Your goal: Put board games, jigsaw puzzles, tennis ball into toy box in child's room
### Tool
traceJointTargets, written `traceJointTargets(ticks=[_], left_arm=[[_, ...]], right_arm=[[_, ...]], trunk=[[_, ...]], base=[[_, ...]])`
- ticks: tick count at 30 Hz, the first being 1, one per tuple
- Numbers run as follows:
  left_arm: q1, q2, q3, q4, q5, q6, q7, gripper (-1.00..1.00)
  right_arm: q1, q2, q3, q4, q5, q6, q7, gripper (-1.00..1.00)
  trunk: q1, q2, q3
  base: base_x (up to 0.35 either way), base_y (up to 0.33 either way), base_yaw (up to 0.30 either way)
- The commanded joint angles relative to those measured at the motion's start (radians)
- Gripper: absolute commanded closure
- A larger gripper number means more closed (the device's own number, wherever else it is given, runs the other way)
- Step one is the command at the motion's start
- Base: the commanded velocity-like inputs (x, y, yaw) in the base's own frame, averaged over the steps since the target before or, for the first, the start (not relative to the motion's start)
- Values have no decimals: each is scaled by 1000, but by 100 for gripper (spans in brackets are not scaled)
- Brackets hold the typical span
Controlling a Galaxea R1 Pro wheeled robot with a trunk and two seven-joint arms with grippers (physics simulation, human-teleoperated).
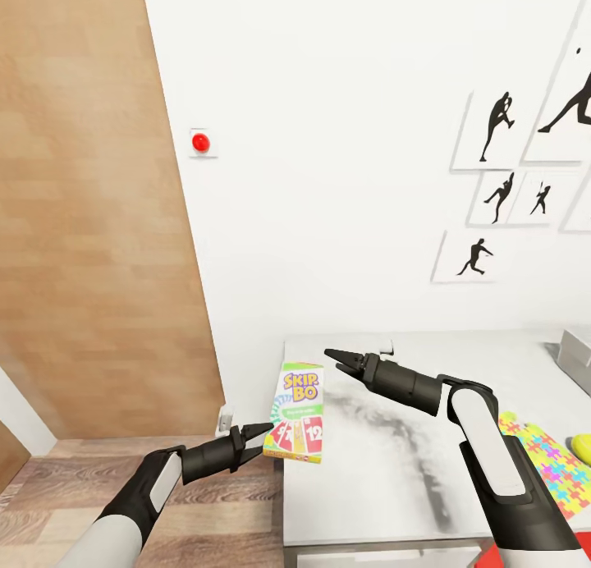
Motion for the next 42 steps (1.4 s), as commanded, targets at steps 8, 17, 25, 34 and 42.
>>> traceJointTargets(ticks=[8, 17, 25, 34, 42], left_arm=[[-1, -1, 5, 0, -1, 7, 2, -100], [-1, -1, 5, 2, -1, 7, 2, -100], [-1, -2, 5, 6, -1, 6, 3, -100], [-1, -2, 5, 6, -2, 5, 4, -100], [-1, -2, 6, 6, -1, 5, 5, -100]], right_arm=[[-1, -1, 1, 0, 10, 1, 10, -100], [-1, -1, 1, 0, 10, 1, 10, -100], [-1, -1, 1, 0, 10, 1, 9, -100], [-1, -1, 1, 0, 10, 0, 9, -100], [-1, -1, 1, 0, 10, 0, 9, -100]], trunk=[[0, -1, -1], [27, -50, -23], [27, -50, -23], [27, -50, -23], [27, -50, -23]], base=[[0, 0, 0], [0, 0, 0], [0, 0, 0], [0, -64, 0], [0, -67, 0]])
